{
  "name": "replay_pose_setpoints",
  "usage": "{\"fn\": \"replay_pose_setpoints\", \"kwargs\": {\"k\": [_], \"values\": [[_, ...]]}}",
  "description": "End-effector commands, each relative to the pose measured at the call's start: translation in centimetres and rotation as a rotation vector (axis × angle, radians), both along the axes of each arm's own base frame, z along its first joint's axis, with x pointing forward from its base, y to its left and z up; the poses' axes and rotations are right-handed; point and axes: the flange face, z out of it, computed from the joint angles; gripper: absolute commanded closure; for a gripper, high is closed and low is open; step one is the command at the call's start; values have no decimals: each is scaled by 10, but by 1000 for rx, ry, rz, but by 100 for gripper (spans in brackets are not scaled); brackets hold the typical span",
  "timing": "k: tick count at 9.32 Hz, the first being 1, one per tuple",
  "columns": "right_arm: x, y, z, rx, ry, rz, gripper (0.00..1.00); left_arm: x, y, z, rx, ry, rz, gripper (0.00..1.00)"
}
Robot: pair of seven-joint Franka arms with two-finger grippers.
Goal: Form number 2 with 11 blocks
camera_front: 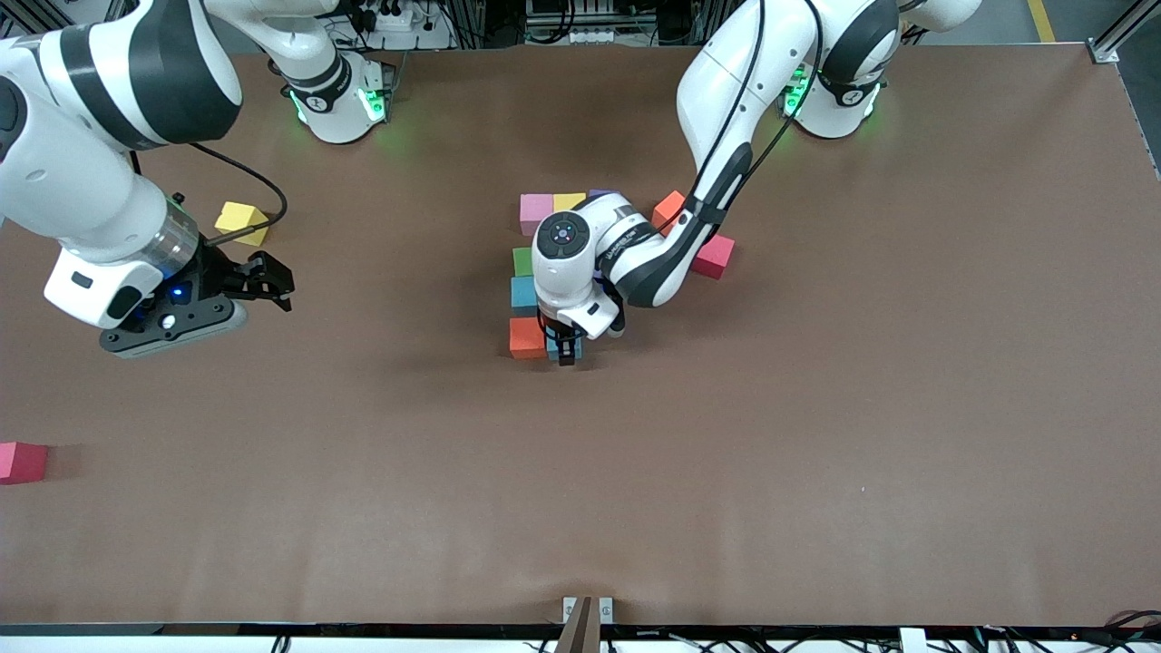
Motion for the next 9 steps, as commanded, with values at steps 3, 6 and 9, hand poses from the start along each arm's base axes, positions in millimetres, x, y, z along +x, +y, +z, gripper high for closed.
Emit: {"fn": "replay_pose_setpoints", "kwargs": {"k": [3, 6, 9], "values": [[6, -7, 11, -14, -17, -5, 0, -12, -9, 40, 16, 23, -46, 24], [8, -18, 18, -11, -29, -23, 0, -10, -8, 58, 13, 20, -41, 24], [5, -21, 15, -21, 0, -27, 0, -3, 1, 69, 32, 24, -29, 24]]}}
